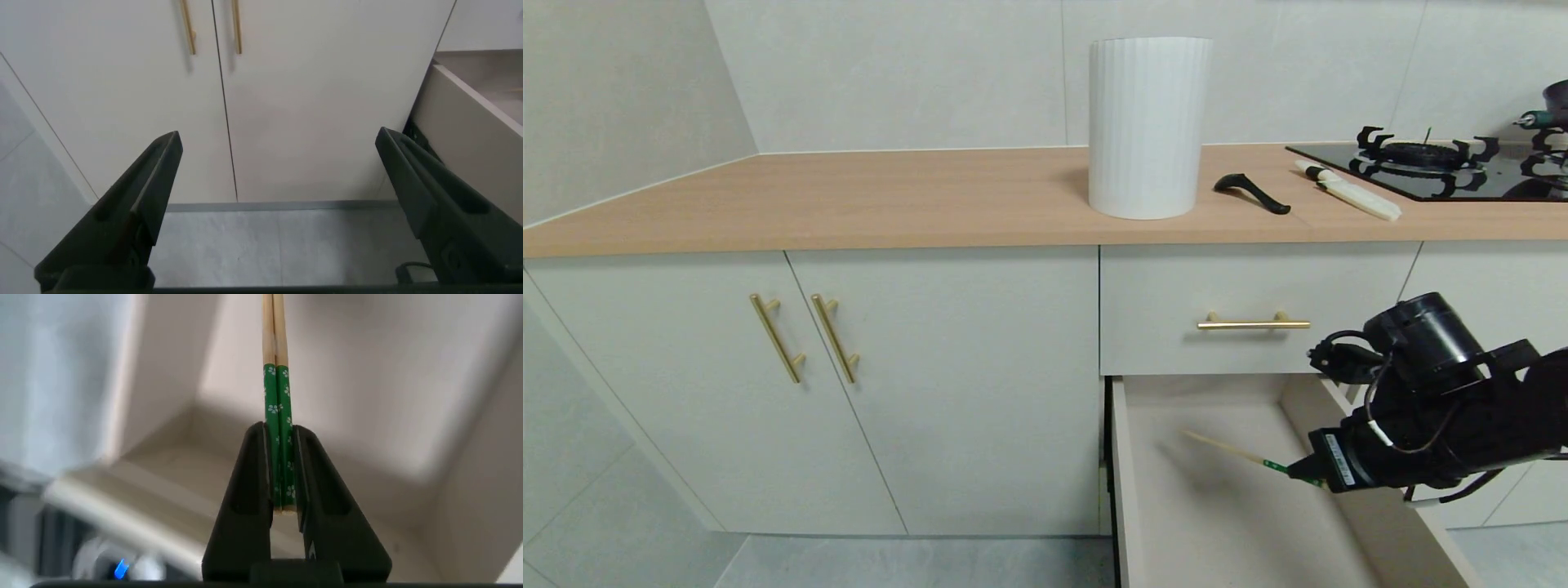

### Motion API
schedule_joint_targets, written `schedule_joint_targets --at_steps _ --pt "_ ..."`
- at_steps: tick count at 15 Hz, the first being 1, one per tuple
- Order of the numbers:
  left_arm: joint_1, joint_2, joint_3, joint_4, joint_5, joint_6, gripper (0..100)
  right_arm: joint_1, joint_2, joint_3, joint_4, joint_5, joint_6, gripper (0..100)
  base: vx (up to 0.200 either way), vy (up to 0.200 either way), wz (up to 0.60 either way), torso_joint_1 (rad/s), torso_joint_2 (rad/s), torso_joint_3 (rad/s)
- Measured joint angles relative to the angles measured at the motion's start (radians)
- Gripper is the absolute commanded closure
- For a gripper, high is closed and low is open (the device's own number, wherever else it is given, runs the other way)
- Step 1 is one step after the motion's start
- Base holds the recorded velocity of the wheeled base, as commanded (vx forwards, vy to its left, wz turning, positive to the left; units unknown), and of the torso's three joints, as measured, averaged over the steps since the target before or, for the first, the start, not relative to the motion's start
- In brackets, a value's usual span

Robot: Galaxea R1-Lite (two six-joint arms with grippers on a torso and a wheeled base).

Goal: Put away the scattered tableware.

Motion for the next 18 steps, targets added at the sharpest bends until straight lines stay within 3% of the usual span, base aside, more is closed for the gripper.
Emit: schedule_joint_targets --at_steps 6,13,18 --pt "0.0 0.0 0.0 0.0 0.0 0.0 0 0.009 0.263 -0.022 -0.261 -0.074 0.082 100 0.0 0.0 0.0 0.0 0.0 0.0" --pt "0.0 0.0 0.0 0.0 0.0 0.0 0 0.092 0.514 -0.053 -0.514 -0.211 0.213 100 0.0 0.0 0.0 0.0 0.0 0.0" --pt "0.0 0.0 0.0 0.0 0.0 0.0 0 0.161 0.587 -0.051 -0.557 -0.261 0.258 100 0.0 0.0 0.0 0.0 0.0 0.0"
